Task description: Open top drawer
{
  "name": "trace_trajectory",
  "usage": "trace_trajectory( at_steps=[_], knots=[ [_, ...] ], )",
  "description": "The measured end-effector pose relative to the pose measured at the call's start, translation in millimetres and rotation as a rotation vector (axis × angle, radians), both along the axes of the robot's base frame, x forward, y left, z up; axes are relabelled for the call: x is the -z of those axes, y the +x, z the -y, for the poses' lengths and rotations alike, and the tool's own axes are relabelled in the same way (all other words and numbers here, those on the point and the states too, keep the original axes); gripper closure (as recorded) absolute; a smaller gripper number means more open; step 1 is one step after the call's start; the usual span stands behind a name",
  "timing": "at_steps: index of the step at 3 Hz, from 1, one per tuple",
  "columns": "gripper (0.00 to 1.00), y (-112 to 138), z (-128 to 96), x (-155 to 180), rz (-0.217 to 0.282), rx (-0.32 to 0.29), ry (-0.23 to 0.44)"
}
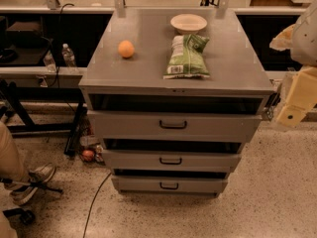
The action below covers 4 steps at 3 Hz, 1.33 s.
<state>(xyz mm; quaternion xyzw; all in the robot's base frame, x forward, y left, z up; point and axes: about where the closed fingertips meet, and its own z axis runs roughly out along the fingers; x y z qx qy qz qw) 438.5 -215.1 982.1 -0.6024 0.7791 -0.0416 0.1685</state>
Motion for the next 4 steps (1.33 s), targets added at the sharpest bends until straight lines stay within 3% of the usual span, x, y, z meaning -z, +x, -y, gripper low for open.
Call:
trace_trajectory(
  at_steps=[1,2,3,4],
  knots=[
    [0.00,0,0,0,0.000,0.000,0.000],
    [0.00,-2,0,28,-0.027,-0.033,-0.031],
    [0.00,-6,-2,82,-0.067,-0.099,-0.068],
    [0.00,-3,-4,128,-0.072,-0.147,-0.081]
  ],
)
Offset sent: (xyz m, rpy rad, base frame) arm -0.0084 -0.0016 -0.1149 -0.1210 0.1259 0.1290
